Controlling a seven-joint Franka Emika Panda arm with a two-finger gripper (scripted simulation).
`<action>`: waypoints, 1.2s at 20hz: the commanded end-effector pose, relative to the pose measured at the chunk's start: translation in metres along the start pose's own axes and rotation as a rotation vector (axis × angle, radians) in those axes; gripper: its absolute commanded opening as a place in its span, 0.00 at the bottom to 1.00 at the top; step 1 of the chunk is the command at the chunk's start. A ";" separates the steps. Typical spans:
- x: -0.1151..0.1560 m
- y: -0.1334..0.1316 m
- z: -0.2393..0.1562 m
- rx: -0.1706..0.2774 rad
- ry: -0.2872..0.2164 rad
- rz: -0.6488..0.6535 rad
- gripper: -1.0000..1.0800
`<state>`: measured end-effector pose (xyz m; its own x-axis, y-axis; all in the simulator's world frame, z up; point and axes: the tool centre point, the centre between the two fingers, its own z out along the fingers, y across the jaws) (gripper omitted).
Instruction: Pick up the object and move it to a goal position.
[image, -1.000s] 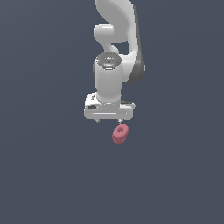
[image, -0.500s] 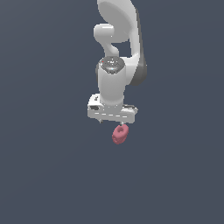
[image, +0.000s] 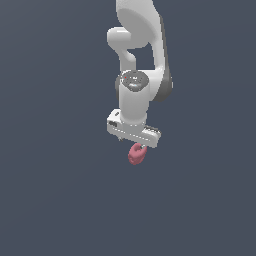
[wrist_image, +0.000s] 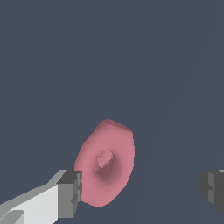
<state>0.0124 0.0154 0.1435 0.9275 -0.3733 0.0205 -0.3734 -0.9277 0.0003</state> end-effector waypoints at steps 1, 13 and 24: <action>-0.002 -0.005 0.004 0.000 -0.004 0.064 0.96; -0.009 -0.023 0.020 -0.002 -0.017 0.316 0.96; -0.012 -0.029 0.025 -0.004 -0.020 0.393 0.96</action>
<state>0.0125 0.0462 0.1181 0.7170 -0.6971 0.0000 -0.6971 -0.7170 0.0000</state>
